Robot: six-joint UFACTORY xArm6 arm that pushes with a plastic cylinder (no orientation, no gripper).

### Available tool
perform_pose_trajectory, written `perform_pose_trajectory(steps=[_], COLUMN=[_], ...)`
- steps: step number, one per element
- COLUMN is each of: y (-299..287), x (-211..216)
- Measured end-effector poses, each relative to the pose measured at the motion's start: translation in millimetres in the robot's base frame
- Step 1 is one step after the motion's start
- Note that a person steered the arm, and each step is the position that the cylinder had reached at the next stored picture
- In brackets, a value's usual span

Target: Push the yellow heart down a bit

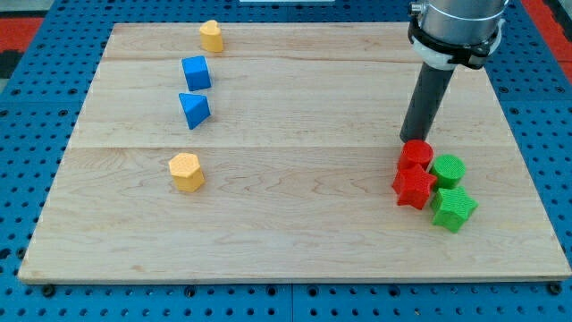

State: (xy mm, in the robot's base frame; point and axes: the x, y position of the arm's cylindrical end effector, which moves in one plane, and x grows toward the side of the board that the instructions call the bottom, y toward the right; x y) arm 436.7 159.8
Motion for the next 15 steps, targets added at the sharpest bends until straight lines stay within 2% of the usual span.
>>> perform_pose_trajectory(steps=[1,2,3,4,7,10,11,13,15], y=[-24,-113,-165,-185,-266,-263,-282,-245,-253], x=[-33,-93,-170,-238,-244,-244,-236,-189,-243])
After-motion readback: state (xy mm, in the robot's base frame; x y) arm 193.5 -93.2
